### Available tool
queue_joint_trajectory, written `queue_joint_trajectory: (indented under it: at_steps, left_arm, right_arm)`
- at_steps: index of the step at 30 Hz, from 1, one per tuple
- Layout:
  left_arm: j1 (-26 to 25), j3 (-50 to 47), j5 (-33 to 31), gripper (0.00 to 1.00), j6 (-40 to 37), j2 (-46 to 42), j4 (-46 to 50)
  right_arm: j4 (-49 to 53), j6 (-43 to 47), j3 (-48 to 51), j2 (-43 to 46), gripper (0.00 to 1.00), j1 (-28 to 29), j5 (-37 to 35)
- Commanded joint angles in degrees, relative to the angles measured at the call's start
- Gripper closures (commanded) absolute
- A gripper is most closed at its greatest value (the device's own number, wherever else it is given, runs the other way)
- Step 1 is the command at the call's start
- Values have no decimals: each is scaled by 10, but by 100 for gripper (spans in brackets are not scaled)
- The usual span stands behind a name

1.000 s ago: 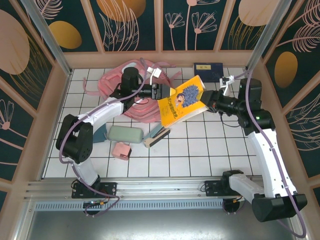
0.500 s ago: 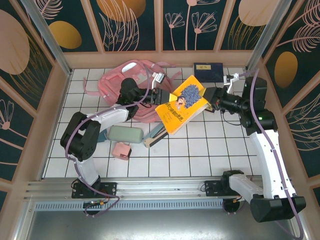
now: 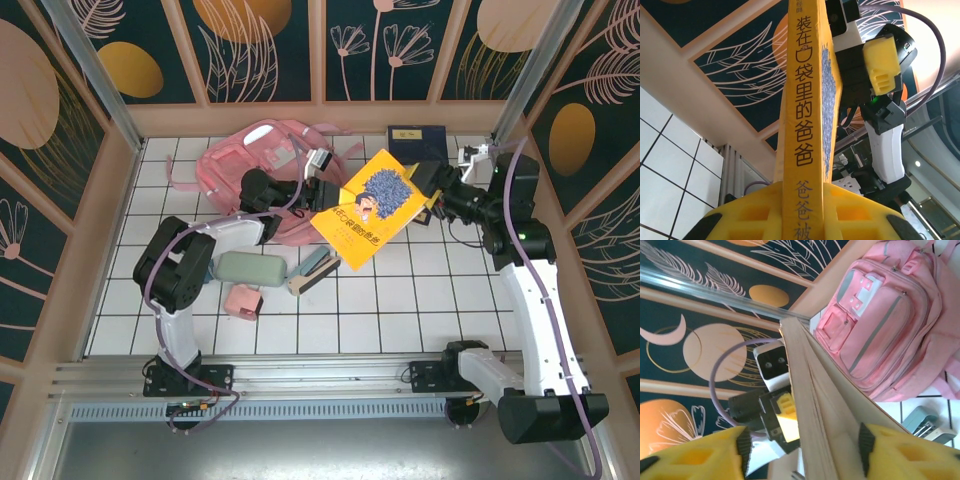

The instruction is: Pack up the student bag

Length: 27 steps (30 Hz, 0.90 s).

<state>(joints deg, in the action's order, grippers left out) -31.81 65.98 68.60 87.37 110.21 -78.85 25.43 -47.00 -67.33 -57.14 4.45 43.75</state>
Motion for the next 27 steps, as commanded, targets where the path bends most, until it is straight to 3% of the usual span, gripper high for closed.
queue_joint_trajectory:
  at_steps: [1, 6, 12, 15, 16, 17, 18, 22, 25, 27]
  left_arm:
    - [5, -3, -15, 100, 63, 15, -120]
    - [25, 9, -45, 100, 192, 59, -261]
    - [28, 14, -51, 100, 195, 58, -261]
    - [29, 24, -60, 100, 205, 51, -260]
    - [30, 26, -64, 100, 204, 48, -256]
    - [30, 26, -68, 100, 202, 42, -249]
    - [31, 27, -73, 100, 198, 39, -242]
    - [30, 26, -81, 100, 181, 22, -216]
    - [31, 23, -88, 100, 177, 13, -205]
    - [30, 20, -93, 100, 177, 10, -200]
  right_arm:
    - [-40, -3, -18, 20, 29, 5, 26]
    - [7, 43, -78, 40, 25, 7, -1]
    - [134, 130, -127, 70, 24, 7, -220]
    - [172, 127, -83, 73, 20, 7, -260]
    - [173, 121, -61, 80, 10, 7, -268]
    - [165, 108, -26, 92, 8, 7, -272]
    - [147, 92, 11, 109, 2, 7, -268]
    - [35, 21, 146, 167, 1, 7, -190]
    - [-105, -46, 254, 200, 1, 7, -91]
    - [-188, -92, 313, 220, 1, 7, -64]
